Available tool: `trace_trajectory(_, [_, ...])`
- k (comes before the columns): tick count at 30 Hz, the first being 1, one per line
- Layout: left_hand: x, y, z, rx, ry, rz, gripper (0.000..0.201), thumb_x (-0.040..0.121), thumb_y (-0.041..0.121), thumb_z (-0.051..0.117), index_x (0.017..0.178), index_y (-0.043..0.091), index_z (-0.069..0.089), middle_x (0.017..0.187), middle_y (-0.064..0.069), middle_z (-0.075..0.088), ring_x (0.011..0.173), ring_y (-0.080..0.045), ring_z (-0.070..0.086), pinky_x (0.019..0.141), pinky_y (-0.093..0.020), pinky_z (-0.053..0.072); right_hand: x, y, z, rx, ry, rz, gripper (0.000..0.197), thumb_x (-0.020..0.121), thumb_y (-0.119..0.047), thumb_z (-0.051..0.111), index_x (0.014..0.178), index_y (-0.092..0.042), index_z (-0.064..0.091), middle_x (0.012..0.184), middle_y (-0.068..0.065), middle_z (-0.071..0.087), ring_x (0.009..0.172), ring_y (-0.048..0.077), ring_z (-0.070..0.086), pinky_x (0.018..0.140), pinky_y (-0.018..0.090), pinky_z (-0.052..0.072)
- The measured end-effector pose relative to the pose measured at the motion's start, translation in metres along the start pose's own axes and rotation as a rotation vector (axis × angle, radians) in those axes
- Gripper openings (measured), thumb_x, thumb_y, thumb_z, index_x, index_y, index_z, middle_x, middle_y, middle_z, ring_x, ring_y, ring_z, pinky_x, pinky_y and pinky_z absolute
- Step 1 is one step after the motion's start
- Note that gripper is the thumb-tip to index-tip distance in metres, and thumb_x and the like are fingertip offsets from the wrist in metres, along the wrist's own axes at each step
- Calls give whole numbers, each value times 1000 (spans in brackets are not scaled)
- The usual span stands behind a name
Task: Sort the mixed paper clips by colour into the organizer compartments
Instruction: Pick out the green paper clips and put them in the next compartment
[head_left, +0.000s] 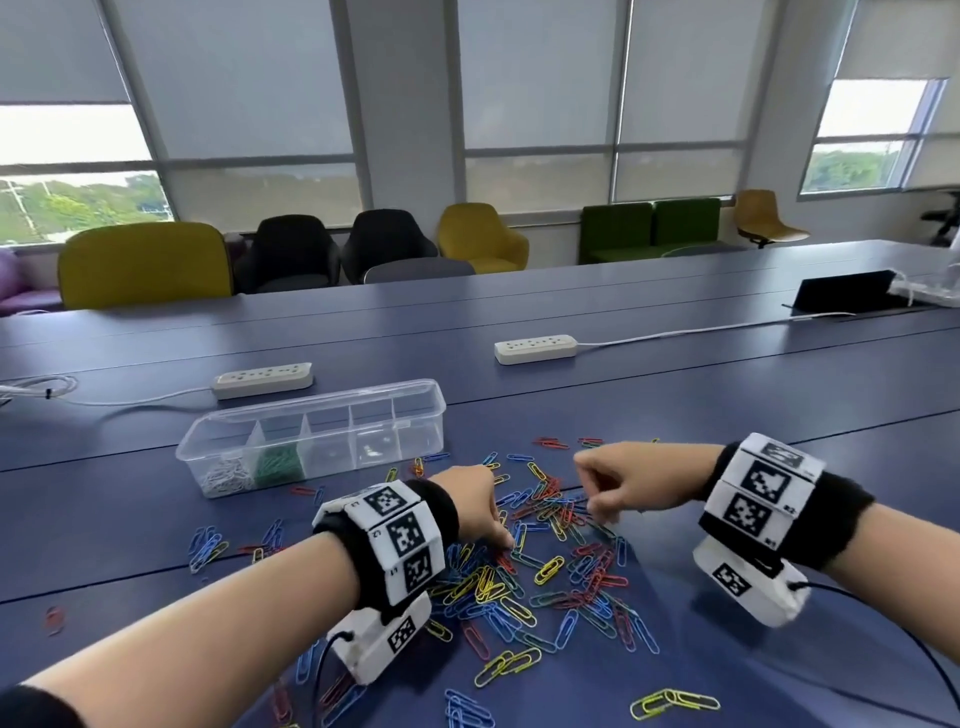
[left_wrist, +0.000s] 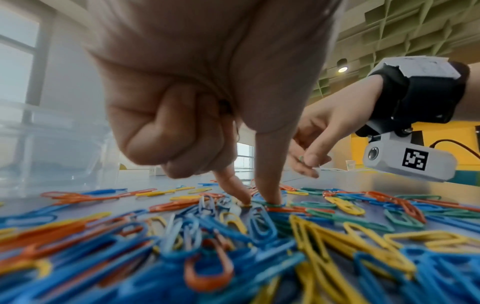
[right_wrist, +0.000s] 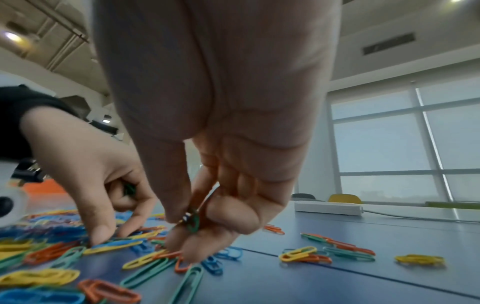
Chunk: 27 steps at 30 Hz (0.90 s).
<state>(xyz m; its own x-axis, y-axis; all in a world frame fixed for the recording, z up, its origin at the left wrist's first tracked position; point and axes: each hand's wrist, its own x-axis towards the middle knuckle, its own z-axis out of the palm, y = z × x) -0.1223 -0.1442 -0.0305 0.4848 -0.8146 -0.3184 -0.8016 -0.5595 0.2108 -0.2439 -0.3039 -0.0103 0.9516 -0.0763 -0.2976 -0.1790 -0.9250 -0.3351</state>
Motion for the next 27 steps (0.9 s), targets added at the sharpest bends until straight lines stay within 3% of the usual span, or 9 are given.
trace_trajectory(3, [2, -2, 1, -16, -34, -4, 26, 85, 35, 66, 80, 11, 72, 80, -5, 67, 67, -12, 52, 60, -24, 39, -2, 7, 0, 96, -37, 94, 16, 94, -3, 39, 86, -17, 38, 73, -3, 57, 54, 6, 48, 48, 16, 37])
trace_trajectory(6, [-2, -1, 0, 13, -61, -19, 32, 86, 36, 64, 61, 19, 54, 58, 2, 47, 51, -9, 38, 49, -22, 29, -1, 9, 2, 129, -43, 202, 21, 94, -3, 28, 102, -16, 42, 73, 1, 45, 57, 13, 37, 50, 21, 34])
trace_trajectory(9, [-8, -3, -6, -36, -60, -36, 40, 89, 36, 60, 57, 17, 47, 53, 1, 38, 47, -11, 31, 48, -23, 26, 0, 7, 2, 11, -26, 215, 15, 98, -22, 39, 97, -16, 52, 86, 4, 55, 71, 15, 47, 63, 26, 42])
trace_trajectory(11, [-14, -10, -11, -109, -64, -52, 45, 92, 36, 56, 54, 18, 41, 52, 1, 33, 45, -12, 27, 48, -24, 26, 0, 6, 5, -87, -46, 193, 19, 93, -35, 54, 94, -16, 57, 83, -3, 59, 74, 10, 51, 64, 19, 40])
trace_trajectory(13, [-19, -16, -14, -384, -123, -94, 40, 94, 31, 50, 58, 18, 38, 51, 3, 28, 42, -11, 23, 44, -19, 22, 1, 7, 9, -97, -74, 190, 18, 87, -36, 62, 89, -18, 59, 77, -6, 59, 69, 6, 51, 60, 14, 37])
trace_trajectory(15, [-24, -21, -18, -857, -223, -141, 32, 92, 18, 40, 61, 20, 32, 51, 6, 22, 39, -8, 16, 38, -14, 14, 1, 7, 11, -93, -85, 188, 15, 88, -32, 62, 79, -21, 57, 74, -5, 58, 65, 7, 50, 58, 14, 37])
trace_trajectory(20, [-33, -41, -17, -1710, -381, -33, 18, 76, 16, 28, 58, 18, 30, 53, 4, 22, 42, -9, 15, 38, -15, 12, -3, -3, 11, 74, -110, 213, 19, 98, -20, 37, 80, -14, 41, 71, -3, 40, 57, 10, 36, 51, 19, 33])
trace_trajectory(24, [-35, -45, -11, -1837, -398, -2, 21, 78, 20, 33, 56, 17, 30, 49, 3, 25, 41, -9, 13, 35, -14, 13, -8, -14, 10, 641, -28, 187, 23, 95, -12, 27, 73, -18, 33, 63, -3, 29, 50, 9, 17, 43, 17, 16])
trace_trajectory(27, [-36, -42, -9, -1774, -398, -29, 22, 87, 14, 36, 65, 16, 35, 50, 5, 29, 34, -6, 24, 31, -14, 15, -9, -19, 12, 715, -14, 127, 24, 94, -7, 25, 75, -17, 34, 59, -2, 33, 49, 9, 18, 43, 17, 16])
